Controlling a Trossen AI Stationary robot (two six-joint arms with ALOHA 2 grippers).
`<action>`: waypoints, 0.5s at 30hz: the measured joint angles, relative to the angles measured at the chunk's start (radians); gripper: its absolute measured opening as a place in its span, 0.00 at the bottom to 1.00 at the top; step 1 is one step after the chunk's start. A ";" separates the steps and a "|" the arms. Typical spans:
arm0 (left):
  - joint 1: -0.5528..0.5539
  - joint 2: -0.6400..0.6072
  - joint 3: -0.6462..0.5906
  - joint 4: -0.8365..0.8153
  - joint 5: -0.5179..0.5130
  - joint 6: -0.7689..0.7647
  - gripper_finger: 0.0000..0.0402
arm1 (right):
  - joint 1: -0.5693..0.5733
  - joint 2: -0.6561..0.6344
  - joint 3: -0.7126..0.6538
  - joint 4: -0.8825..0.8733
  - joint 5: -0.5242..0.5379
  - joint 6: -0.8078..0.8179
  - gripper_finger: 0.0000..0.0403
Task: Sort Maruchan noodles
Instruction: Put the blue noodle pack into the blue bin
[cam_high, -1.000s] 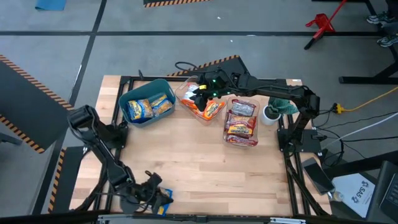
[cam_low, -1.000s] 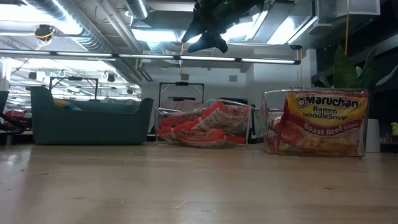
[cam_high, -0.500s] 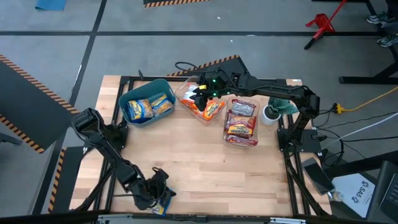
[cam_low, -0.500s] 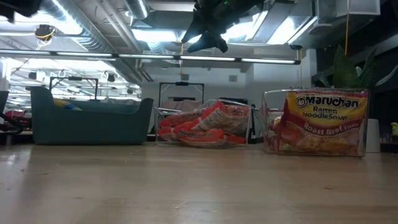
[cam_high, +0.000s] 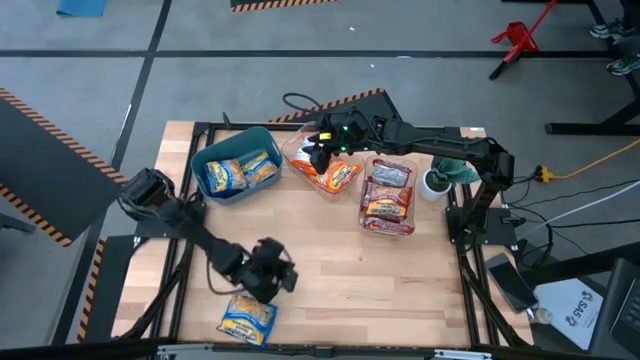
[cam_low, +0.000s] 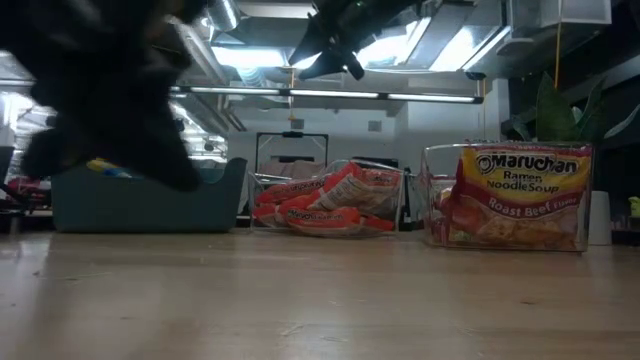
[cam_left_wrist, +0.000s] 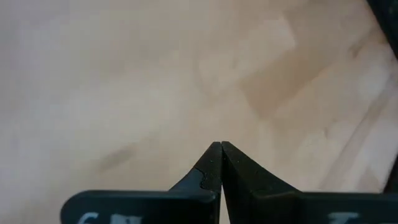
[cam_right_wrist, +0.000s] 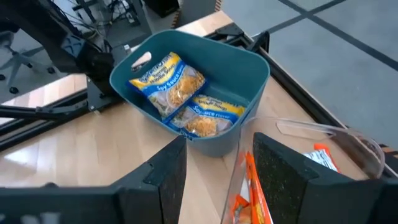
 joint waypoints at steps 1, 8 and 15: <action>0.020 -0.005 0.000 0.011 -0.001 0.036 0.00 | 0.000 0.000 0.000 0.006 0.000 0.001 0.42; 0.088 -0.189 0.000 0.048 0.050 0.352 0.00 | 0.000 -0.001 0.000 0.029 -0.016 0.006 0.42; 0.007 -0.426 0.000 -0.093 0.106 0.414 0.00 | 0.001 -0.029 0.002 0.048 -0.161 0.055 0.42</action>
